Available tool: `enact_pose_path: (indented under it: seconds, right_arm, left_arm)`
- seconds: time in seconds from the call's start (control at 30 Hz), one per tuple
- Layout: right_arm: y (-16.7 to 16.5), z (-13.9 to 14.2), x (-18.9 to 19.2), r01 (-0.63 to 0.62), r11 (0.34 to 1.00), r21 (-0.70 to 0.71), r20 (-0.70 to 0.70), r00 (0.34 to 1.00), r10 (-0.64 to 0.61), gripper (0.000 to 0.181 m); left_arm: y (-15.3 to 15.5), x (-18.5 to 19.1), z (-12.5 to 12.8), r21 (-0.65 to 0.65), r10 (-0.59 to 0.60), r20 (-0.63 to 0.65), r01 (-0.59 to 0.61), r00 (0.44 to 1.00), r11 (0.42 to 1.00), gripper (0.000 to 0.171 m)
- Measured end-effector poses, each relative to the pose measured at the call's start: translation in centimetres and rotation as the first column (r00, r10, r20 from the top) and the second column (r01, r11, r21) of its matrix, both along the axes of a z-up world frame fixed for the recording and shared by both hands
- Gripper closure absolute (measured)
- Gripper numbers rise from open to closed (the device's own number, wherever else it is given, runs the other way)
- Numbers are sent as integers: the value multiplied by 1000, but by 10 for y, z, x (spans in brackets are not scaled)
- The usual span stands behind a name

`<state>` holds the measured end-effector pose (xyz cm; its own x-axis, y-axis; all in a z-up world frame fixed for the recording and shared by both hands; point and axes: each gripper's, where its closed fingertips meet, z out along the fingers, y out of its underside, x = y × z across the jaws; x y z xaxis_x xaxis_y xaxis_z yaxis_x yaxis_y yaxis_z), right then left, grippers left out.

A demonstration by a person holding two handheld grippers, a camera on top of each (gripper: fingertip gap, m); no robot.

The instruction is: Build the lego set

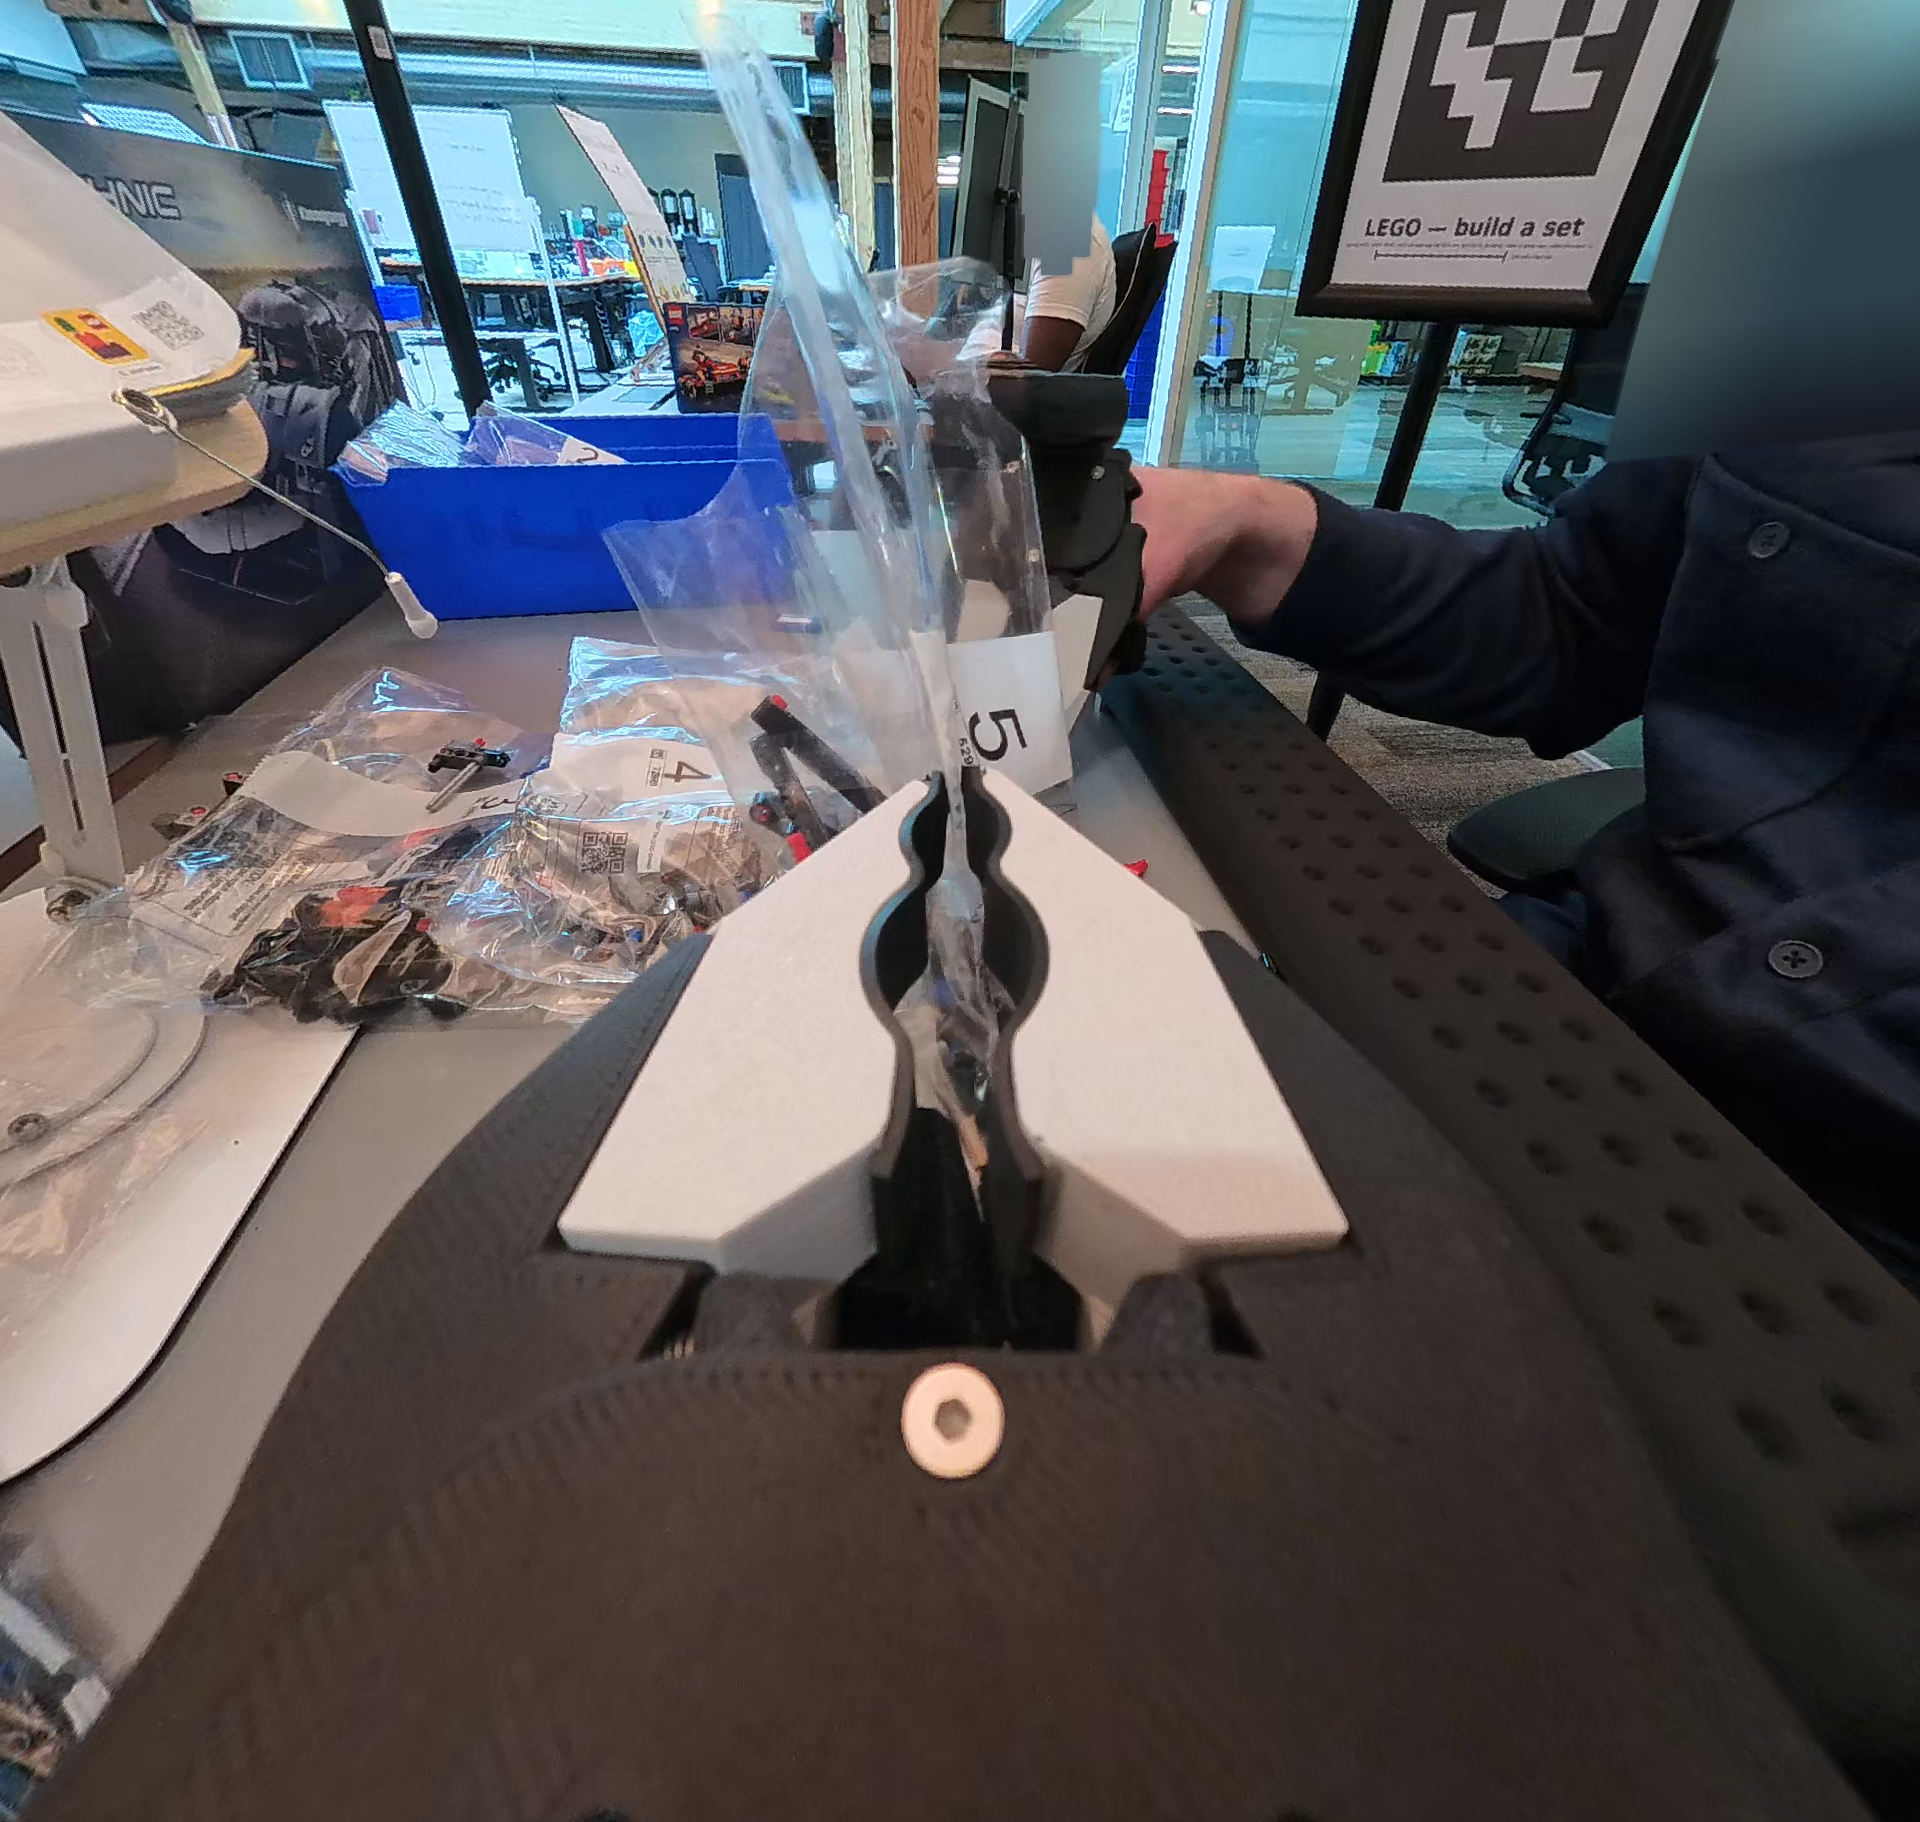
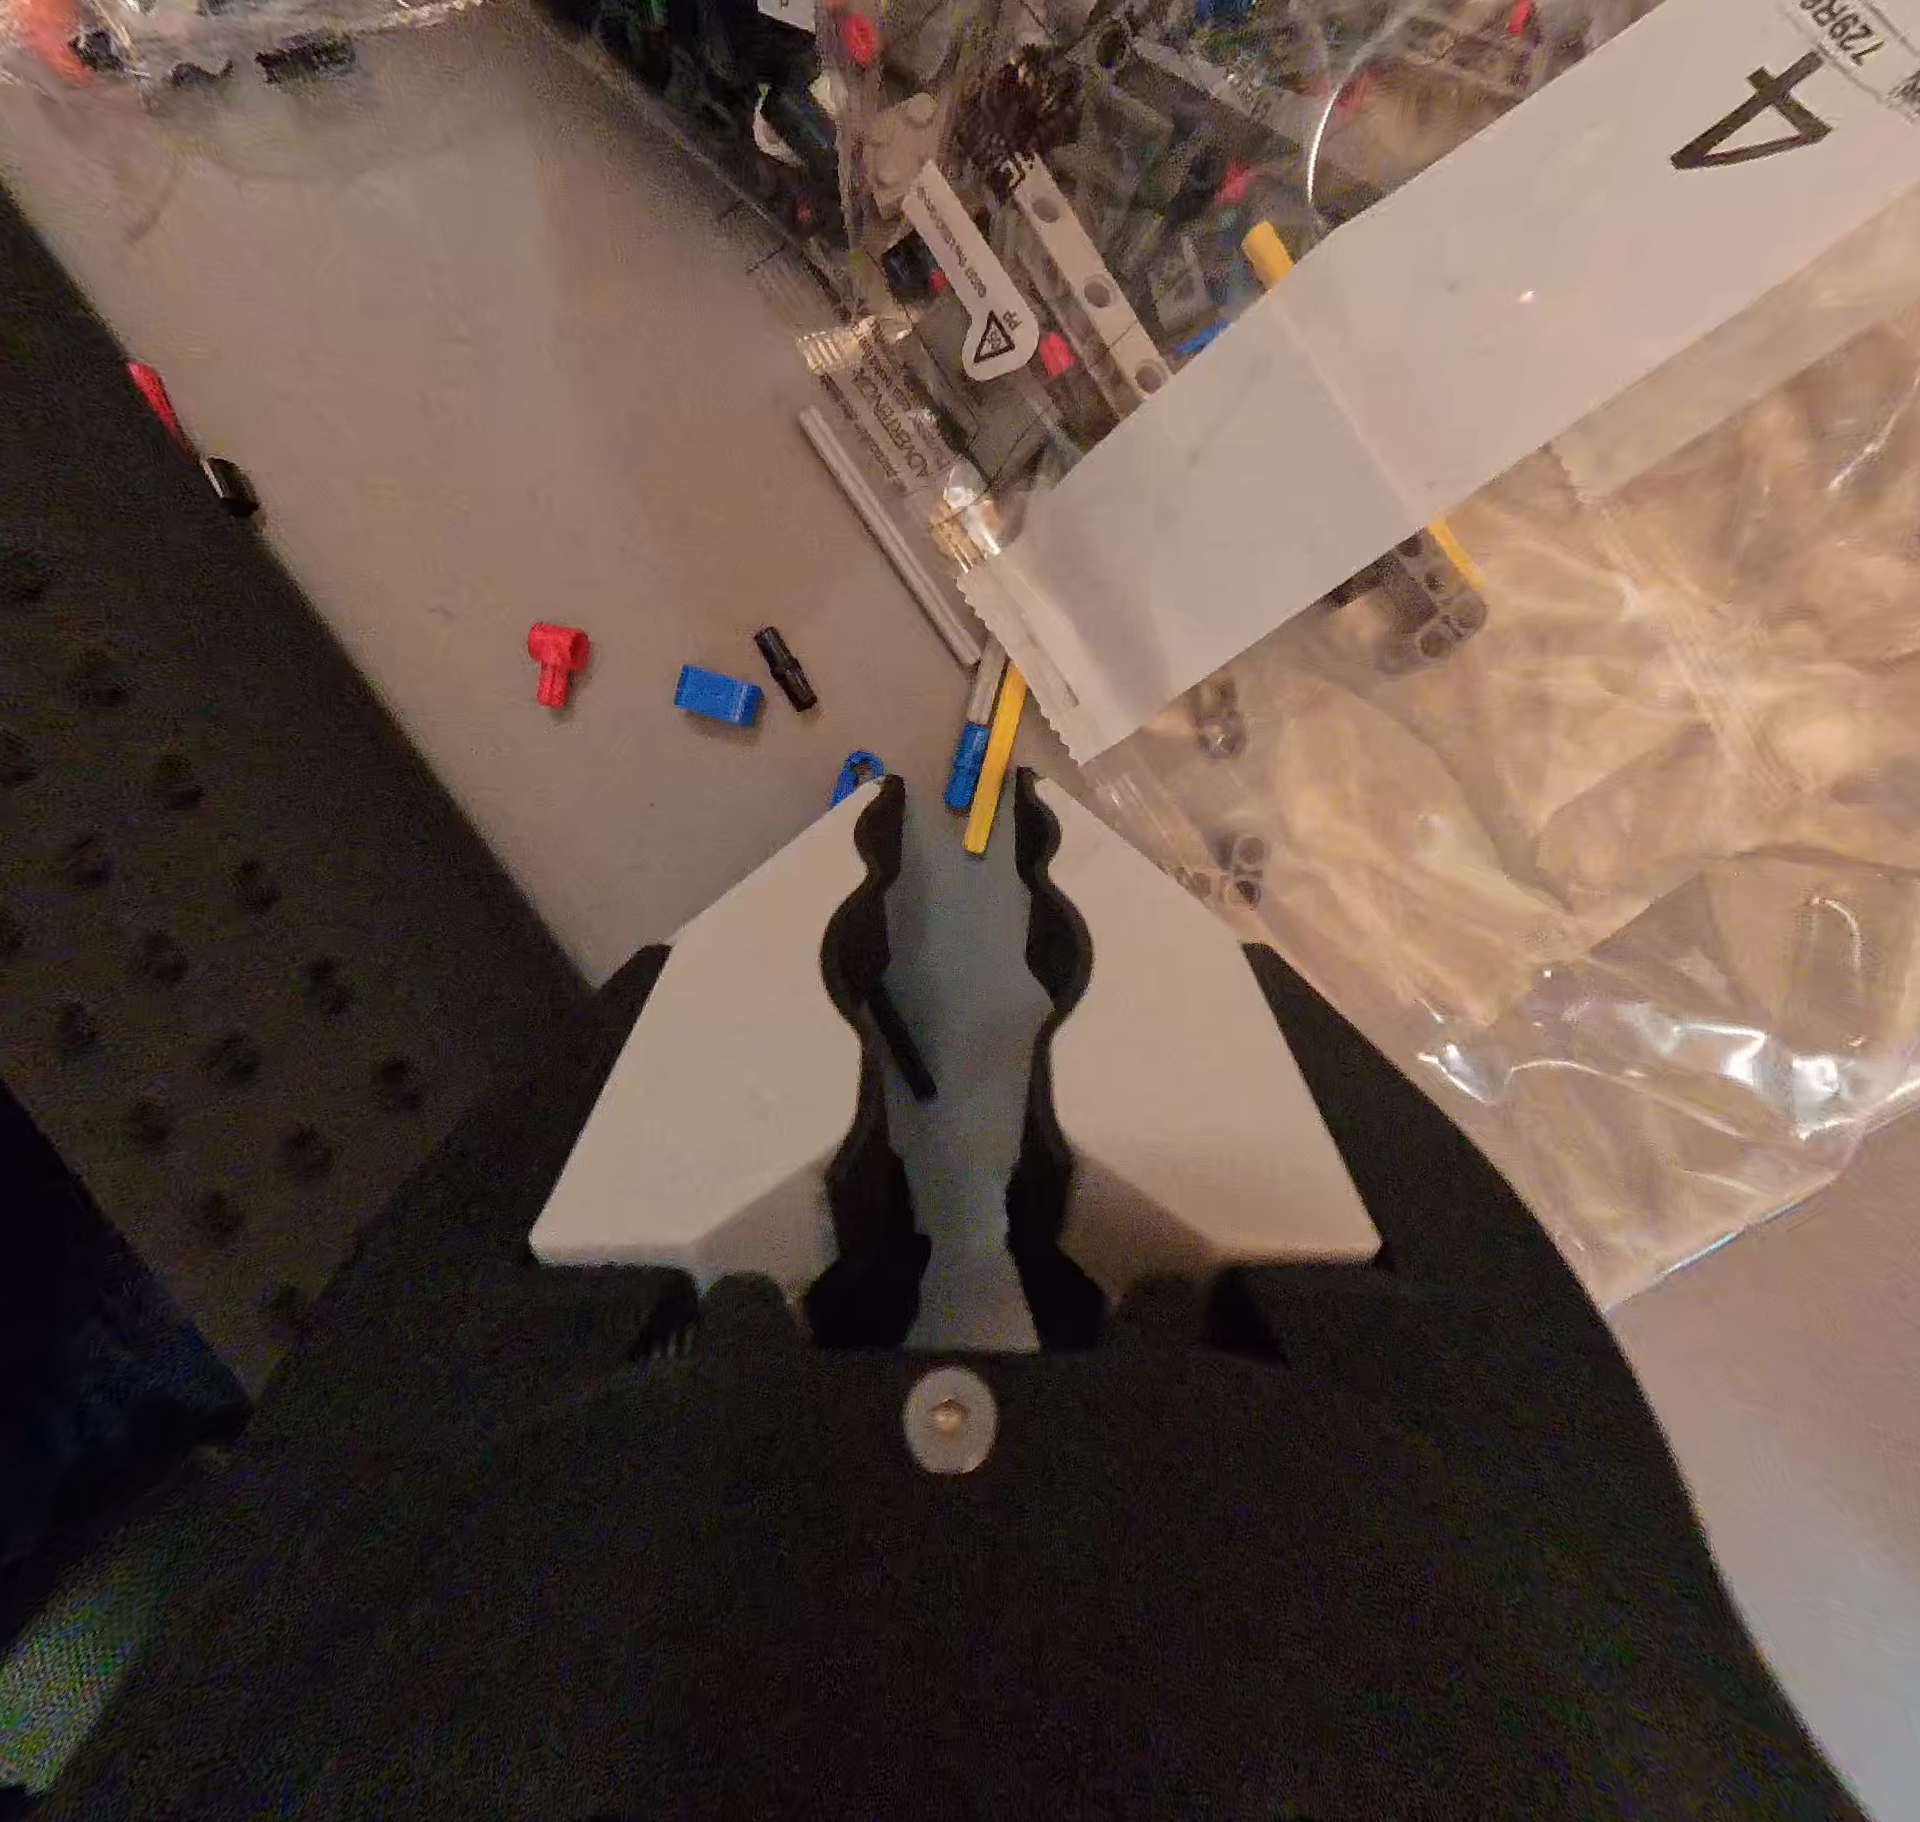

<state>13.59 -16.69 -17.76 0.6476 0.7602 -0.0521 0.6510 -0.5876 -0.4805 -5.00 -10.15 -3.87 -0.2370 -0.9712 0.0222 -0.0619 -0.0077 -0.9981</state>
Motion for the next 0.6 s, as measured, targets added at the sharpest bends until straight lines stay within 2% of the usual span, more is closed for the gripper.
enact_pose_path:
  seconds: [0.1, 0.4, 0.5, 0.6]
  right_arm:
    - [7, -1, 0, 17, 1000, 26, -1, 1000, -17, 173]
    - [-1, 8, 9, -4, 999, 43, 7, 1000, 3, 174]
    - [-4, 30, 15, 2, 996, 84, -34, 999, 1, 174]
    - [2, 73, 15, 1, 984, 178, -77, 997, 13, 174]
  left_arm:
    - [-1, 0, 0, 1, -2, 1, 2, 1000, 1000, 170]
    - [-1, 0, 1, 3, -2, 4, 2, 1000, 1000, 170]
    - [0, -1, 1, 2, 0, 5, 0, 1000, 1000, 170]
    - [0, 0, 0, -2, 1, 6, -1, 1000, 1000, 170]
